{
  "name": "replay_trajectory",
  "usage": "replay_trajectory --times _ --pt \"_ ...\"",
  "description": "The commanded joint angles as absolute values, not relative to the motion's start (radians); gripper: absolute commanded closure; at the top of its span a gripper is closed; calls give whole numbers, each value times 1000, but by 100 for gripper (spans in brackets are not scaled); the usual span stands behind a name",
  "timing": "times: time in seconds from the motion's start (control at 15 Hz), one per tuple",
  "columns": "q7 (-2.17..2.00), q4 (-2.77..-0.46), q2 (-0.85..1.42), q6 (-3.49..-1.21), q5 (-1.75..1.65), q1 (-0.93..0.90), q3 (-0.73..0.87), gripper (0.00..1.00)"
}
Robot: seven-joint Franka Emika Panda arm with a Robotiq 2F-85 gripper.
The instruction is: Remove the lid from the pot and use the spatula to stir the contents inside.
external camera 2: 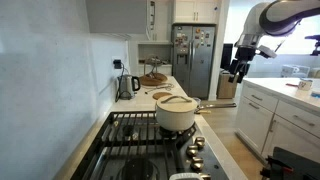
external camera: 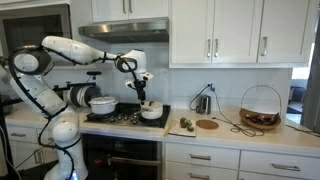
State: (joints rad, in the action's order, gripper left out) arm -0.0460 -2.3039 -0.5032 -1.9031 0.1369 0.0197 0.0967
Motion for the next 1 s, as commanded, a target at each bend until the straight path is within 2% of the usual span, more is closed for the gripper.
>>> replay_trajectory --times 0.0,0.4,0.93 --pt "-40 -2302 -502 -1900 143 35 85 0" --pt "33 -2212 -376 -1829 141 6 86 0" --pt "172 -1819 -79 -1559 28 -62 -20 0"
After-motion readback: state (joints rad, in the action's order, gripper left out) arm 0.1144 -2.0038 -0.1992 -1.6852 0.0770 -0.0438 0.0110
